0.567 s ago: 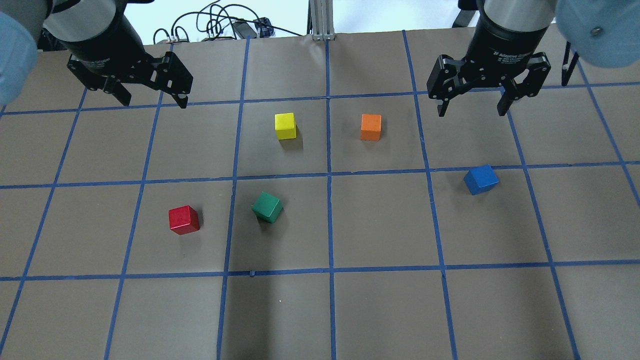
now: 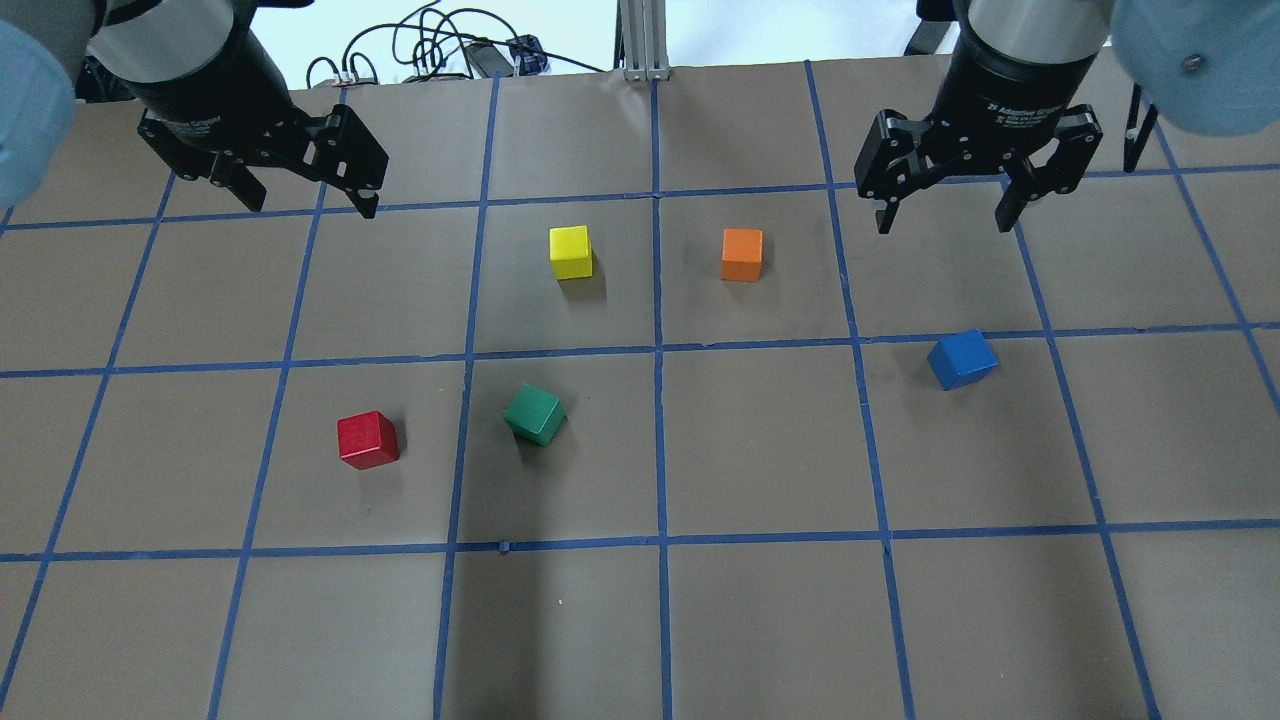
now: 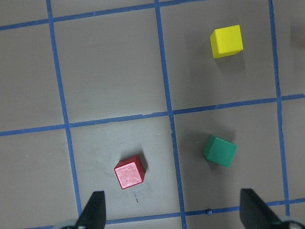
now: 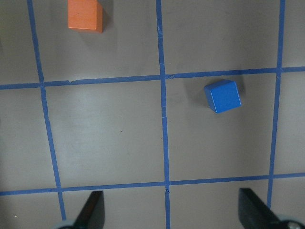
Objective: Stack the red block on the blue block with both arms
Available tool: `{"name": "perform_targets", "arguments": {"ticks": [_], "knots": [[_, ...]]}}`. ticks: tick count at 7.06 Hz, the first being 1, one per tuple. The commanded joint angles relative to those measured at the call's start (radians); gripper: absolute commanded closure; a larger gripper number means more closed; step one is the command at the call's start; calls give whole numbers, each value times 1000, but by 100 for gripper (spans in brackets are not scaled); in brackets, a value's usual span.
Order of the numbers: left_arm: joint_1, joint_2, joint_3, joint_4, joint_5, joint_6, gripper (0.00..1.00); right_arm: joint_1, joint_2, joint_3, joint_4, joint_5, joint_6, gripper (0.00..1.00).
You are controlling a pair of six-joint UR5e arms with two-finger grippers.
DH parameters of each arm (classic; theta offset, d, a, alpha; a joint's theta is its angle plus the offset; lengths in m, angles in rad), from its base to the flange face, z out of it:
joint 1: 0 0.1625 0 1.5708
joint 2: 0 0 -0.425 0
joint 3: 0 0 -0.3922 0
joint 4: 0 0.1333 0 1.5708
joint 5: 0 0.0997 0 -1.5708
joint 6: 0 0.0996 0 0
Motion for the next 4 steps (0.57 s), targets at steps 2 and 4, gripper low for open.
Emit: {"name": "perform_targets", "arguments": {"ticks": [2,4], "knots": [[11,48,-47,-40,-1,-5,0,0,0,-2,0,-1,-1,0],[89,53,-80,-39,-4,35,0,0,0,0,0,-1,-1,0]]}}
